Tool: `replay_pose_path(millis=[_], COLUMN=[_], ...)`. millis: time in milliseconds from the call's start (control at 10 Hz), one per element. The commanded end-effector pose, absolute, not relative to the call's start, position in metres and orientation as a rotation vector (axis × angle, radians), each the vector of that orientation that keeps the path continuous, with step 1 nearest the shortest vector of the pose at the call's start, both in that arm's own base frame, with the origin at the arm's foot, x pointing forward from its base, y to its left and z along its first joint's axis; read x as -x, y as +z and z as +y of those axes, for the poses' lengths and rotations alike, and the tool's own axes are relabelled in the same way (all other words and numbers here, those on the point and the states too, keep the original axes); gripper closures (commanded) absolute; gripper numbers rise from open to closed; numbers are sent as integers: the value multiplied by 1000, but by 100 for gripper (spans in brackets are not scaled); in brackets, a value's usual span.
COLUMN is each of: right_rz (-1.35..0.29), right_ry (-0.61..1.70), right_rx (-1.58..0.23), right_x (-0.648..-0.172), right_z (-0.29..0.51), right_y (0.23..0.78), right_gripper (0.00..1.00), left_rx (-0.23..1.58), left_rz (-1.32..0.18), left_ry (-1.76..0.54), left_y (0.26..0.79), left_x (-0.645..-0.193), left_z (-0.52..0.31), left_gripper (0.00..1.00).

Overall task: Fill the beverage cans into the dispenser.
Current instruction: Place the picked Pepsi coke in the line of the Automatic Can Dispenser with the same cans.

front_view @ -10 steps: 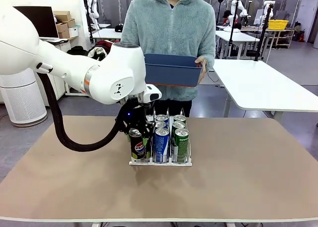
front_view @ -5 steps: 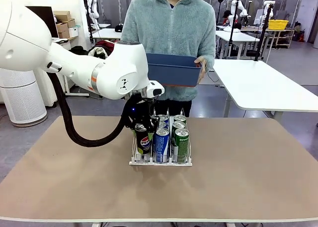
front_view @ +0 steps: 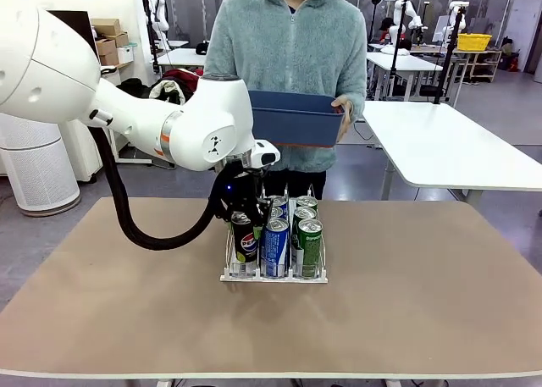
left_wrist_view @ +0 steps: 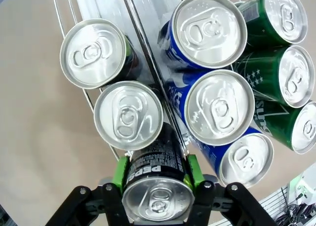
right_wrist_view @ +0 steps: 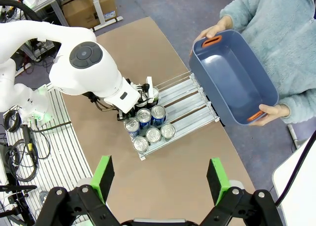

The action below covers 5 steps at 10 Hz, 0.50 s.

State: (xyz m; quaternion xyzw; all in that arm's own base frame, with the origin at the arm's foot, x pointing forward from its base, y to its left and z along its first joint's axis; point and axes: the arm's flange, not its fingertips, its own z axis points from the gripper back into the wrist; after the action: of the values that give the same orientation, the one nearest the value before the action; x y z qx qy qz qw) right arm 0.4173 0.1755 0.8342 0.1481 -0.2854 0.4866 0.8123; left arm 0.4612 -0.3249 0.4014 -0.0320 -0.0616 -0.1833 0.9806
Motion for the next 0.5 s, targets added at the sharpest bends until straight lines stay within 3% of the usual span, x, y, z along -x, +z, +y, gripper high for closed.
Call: replay_pose_path(millis=[0,400], right_rz=[-608,-608], right_ry=[1038,1038], right_rx=[-317,-317], right_x=[-417,-417], right_z=[176,176], right_y=[834,834], right_gripper=[0,0], left_rx=[55,37], left_rz=[-133,-62], left_ry=[-401,-463], left_y=[399,384], left_x=[-470,-455], left_z=[-327,-331], left_gripper=[42,42])
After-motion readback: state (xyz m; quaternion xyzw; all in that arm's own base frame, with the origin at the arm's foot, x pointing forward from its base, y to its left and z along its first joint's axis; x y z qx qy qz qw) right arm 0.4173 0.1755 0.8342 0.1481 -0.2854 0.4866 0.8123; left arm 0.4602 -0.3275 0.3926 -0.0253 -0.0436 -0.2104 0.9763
